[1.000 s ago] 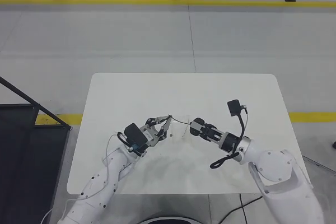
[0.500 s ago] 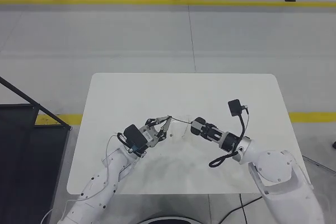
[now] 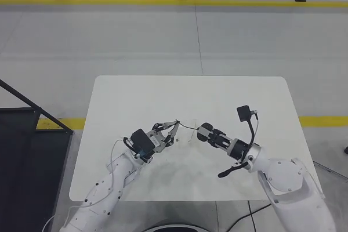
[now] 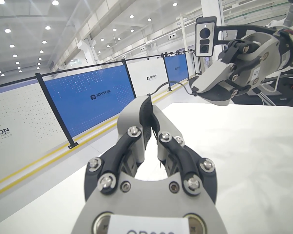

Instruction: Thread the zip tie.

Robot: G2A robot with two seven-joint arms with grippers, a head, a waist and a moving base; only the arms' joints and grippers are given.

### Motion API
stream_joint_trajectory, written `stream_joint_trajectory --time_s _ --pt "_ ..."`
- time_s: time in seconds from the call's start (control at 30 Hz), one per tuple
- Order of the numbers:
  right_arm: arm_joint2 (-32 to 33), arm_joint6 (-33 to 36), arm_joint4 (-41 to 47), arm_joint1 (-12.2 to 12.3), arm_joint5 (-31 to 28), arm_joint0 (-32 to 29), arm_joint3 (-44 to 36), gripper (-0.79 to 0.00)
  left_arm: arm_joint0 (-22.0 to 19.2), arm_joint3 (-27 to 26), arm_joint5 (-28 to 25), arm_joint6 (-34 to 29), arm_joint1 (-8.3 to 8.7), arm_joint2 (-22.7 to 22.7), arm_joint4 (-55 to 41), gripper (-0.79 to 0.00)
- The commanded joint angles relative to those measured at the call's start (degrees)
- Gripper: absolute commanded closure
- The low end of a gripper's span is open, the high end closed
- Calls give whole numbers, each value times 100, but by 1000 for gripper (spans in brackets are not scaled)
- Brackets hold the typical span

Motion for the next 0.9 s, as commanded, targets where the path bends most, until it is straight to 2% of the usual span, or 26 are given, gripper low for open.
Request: stream_joint_trajectory --time_s 0.0,0.03,0.1,0.3,0.6,0.87 --pt "-4 -10 2 -3 21 17 5 0 -2 7 14 36 -2 0 -46 0" --pt "0 -11 19 -4 29 21 8 0 -1 8 32 56 -3 -9 -74 0" --pt "15 8 47 -4 53 30 12 -234 5 9 61 72 -5 -23 -135 0" --pt "42 36 117 -5 32 27 15 -342 9 6 88 103 -3 -44 -204 0" --pt "68 136 258 -4 -71 23 36 -339 16 -8 92 104 -1 -48 -242 0" --pt "39 109 610 -27 -540 -4 155 -339 -10 12 144 53 -10 -12 -254 0"
